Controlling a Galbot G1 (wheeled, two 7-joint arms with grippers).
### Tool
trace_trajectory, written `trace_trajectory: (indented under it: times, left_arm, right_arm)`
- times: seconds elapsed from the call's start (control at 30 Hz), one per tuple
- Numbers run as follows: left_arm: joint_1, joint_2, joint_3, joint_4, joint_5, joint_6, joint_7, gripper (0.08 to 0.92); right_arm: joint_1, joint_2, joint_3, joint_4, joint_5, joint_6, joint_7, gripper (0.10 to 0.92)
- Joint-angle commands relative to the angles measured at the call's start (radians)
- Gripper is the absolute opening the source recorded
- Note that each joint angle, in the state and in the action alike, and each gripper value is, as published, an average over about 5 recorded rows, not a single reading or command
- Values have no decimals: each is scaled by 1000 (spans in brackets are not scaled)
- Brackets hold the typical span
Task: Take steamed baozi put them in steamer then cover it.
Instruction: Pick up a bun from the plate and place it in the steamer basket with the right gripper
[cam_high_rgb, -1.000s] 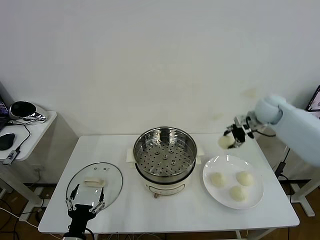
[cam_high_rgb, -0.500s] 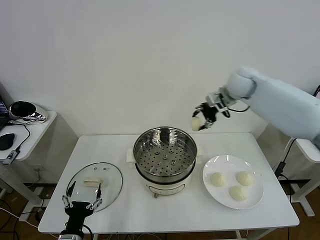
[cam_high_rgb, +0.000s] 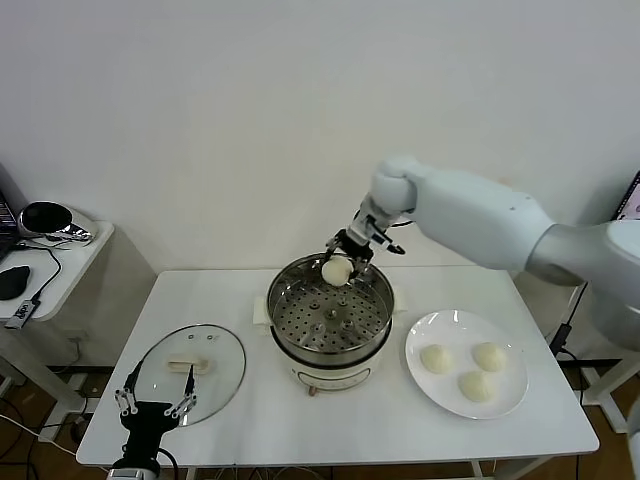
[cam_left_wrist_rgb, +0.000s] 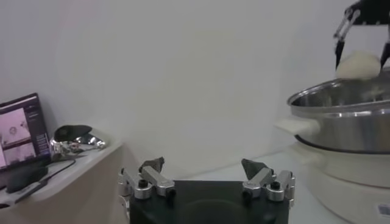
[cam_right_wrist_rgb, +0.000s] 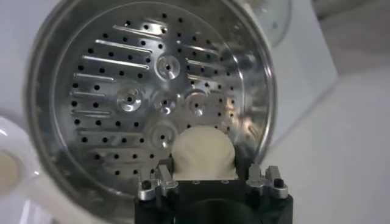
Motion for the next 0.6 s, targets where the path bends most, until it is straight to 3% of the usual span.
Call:
trace_trajectory:
  times: [0.03, 0.6]
  left_arm:
    - [1, -7, -1, -15, 1, 4, 1, 823]
    - [2, -11, -1, -16, 0, 3, -1, 823]
  right_arm:
    - [-56, 109, 21, -139, -250, 213, 60, 619]
    - [-92, 128, 52, -172, -360, 272, 98, 658]
